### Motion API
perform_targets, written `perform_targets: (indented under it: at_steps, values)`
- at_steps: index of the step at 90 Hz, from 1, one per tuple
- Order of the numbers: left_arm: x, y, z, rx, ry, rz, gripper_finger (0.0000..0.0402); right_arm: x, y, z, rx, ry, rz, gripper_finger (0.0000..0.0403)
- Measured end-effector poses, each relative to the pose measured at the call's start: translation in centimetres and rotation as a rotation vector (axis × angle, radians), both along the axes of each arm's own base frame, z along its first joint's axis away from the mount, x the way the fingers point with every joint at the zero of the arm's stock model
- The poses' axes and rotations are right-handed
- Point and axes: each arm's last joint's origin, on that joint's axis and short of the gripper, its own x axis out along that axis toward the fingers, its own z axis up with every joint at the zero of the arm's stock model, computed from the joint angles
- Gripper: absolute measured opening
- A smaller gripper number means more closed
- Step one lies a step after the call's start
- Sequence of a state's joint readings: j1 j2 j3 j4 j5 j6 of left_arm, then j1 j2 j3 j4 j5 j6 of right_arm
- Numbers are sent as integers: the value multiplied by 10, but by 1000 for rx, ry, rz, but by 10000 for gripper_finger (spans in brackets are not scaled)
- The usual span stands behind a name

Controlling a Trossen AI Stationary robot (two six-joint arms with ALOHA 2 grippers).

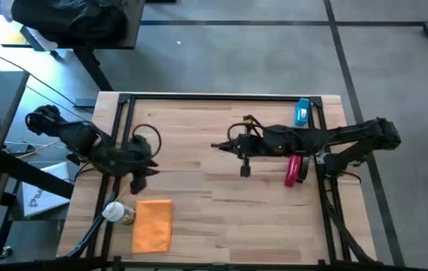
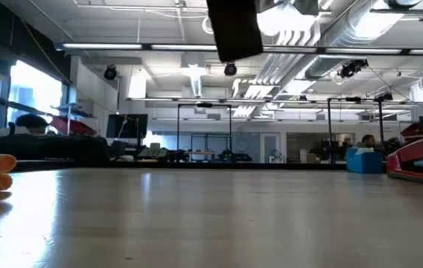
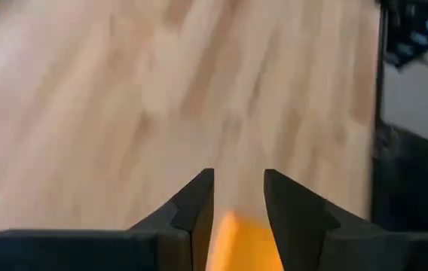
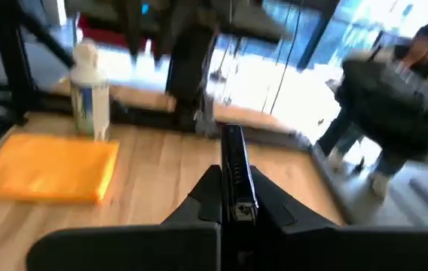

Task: Apply microfiber cloth
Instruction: Spray the black cellphone using the spray bottle

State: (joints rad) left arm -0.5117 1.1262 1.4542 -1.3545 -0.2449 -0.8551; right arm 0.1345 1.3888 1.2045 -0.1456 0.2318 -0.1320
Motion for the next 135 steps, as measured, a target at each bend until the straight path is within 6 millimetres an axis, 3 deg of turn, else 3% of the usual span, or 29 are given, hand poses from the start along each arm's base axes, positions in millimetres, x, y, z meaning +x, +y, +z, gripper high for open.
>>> perform_targets:
  at_steps: [12,25,56,74,95,118,135]
  values:
    - [-22,5,6,-105,221,2,97,-3,4,-5,-2,56,-1,0]
    - [-33,-3,1,-299,280,32,97,-5,11,-6,-29,72,15,0]
    - [-55,-24,-10,-499,587,293,97,-5,5,-7,-100,94,14,0]
    - [-57,-34,-13,-510,636,423,103,-5,0,-9,-101,118,45,0]
    - [-48,-53,-23,-487,724,556,139,-5,1,-9,-112,123,62,0]
    - [-33,-75,-35,-465,798,568,185,-4,-6,-8,-110,115,39,0]
    - [-23,-87,-46,-402,812,541,197,-4,-10,-8,-93,108,44,0]
